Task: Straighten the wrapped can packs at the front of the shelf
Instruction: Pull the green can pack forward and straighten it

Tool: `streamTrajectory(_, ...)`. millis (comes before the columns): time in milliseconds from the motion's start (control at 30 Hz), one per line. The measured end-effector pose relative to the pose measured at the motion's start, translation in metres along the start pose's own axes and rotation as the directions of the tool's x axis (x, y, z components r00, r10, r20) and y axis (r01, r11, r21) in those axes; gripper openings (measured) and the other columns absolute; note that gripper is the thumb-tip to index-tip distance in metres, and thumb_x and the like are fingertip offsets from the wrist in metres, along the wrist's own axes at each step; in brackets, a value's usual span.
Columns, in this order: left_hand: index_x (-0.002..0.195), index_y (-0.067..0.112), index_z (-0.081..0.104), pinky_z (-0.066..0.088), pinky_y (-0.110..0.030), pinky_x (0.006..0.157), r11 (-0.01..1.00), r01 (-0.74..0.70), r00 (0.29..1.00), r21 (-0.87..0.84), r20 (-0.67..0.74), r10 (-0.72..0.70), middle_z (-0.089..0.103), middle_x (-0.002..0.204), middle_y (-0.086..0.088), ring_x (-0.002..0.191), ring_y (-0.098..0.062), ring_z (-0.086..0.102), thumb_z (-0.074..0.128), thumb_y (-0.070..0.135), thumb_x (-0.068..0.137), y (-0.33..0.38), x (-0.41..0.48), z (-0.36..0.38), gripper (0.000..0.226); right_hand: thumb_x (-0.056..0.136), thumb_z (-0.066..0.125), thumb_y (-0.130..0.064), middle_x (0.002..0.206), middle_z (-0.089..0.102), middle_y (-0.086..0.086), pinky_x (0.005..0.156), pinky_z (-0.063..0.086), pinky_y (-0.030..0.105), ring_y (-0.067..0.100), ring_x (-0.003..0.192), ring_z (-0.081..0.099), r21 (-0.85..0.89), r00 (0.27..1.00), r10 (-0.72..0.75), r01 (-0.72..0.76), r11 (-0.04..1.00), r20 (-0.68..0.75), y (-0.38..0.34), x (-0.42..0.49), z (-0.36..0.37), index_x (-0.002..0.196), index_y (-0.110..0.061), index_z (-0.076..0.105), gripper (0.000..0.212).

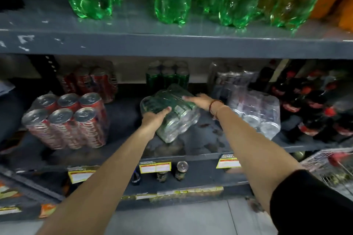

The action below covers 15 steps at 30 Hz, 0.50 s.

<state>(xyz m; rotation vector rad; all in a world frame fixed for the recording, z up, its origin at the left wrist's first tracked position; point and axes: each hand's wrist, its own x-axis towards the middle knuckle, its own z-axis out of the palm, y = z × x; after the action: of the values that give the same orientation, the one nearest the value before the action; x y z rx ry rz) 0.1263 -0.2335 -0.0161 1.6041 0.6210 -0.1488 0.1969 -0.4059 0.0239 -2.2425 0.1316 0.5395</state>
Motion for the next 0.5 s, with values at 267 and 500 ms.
streamTrajectory(267,0.114,0.014,0.061,0.05,-0.033,0.088,0.979,-0.191,0.981,0.073,0.039,0.189,0.068,0.111,-0.004,0.101,-0.02,0.063,0.075,0.044,0.071,0.001,0.01,-0.012,0.054,0.06,0.08,-0.056,0.142,0.046,0.008,0.094,0.053,0.043,0.024,0.118,0.055,0.156,0.995,-0.086,0.078,0.985,0.047,0.026,0.012,-0.012,0.142,-0.005,0.031,0.108)
streamTrajectory(500,0.144,0.019,0.027,0.038,-0.018,0.097,0.837,-0.505,0.863,0.21,0.126,0.489,0.041,0.132,0.015,0.124,-0.004,0.038,0.078,0.025,0.072,0.002,-0.01,-0.026,0.089,0.075,0.076,-0.008,0.123,0.057,0.008,0.096,0.048,0.022,0.017,0.113,0.056,0.347,0.925,-0.33,0.377,0.859,-0.19,0.073,-0.015,0.026,0.129,0.0,0.043,0.065)
